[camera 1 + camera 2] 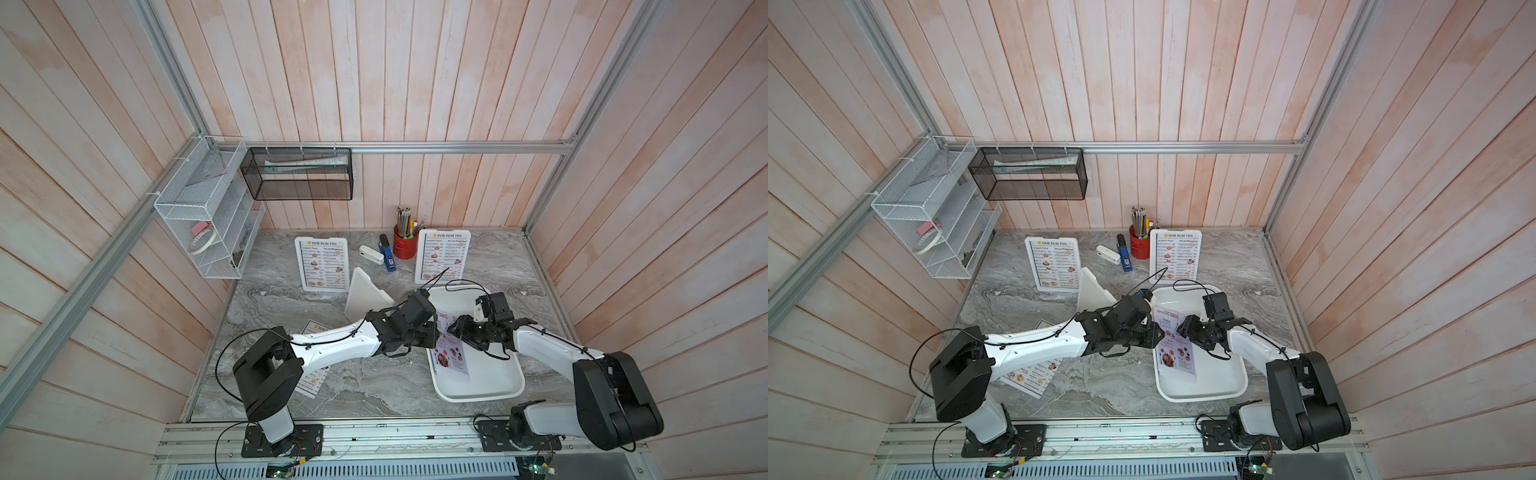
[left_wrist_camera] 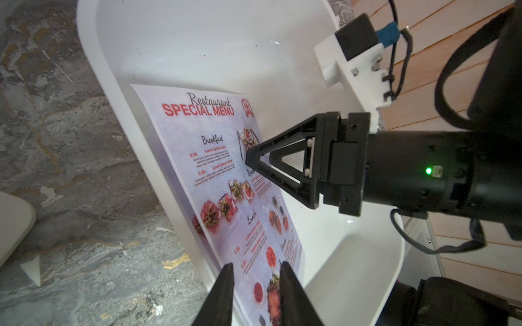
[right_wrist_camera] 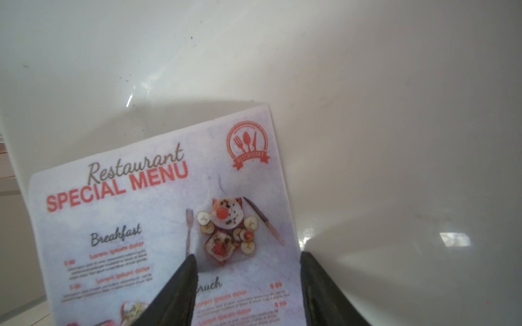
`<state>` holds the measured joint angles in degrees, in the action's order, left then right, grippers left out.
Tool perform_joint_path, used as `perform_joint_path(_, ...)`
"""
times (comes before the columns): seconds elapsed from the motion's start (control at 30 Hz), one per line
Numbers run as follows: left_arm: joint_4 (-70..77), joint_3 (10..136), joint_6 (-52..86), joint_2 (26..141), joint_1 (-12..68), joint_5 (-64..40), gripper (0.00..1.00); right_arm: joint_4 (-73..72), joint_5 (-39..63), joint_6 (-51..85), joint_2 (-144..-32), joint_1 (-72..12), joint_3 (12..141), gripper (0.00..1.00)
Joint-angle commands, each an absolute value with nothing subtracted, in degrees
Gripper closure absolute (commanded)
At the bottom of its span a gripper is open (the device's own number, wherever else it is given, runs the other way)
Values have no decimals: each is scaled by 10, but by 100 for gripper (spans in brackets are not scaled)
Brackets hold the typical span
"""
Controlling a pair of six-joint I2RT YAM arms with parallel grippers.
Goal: Replace the menus in the menu holders
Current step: Pick up the menu from the storage box.
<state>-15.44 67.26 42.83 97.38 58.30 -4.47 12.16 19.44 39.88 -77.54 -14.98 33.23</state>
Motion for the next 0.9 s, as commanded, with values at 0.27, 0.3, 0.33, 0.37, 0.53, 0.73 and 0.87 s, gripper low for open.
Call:
perform_joint_path(0.27, -154, 668, 444, 1001, 585, -36, 70, 135, 199, 399, -772, -155, 319, 41)
perform_joint_path(0.3, -155, 669, 445, 1004, 585, -35, 70, 136, 199, 399, -772, -155, 320, 41)
perform_joint_path(0.33, -156, 670, 444, 1006, 585, -34, 70, 135, 199, 399, -772, -155, 319, 41)
perform_joint_path(0.37, -155, 669, 445, 1007, 585, -34, 70, 135, 200, 399, -772, -155, 320, 41)
perform_joint_path(0.53, -142, 666, 447, 1006, 585, -41, 72, 136, 200, 398, -773, -154, 320, 41)
perform_joint_path(0.73, -183, 679, 447, 994, 589, 4, 72, 137, 199, 397, -773, -155, 320, 41)
perform_joint_path(0.87, -186, 674, 446, 983, 588, 13, 72, 138, 200, 397, -773, -155, 320, 41)
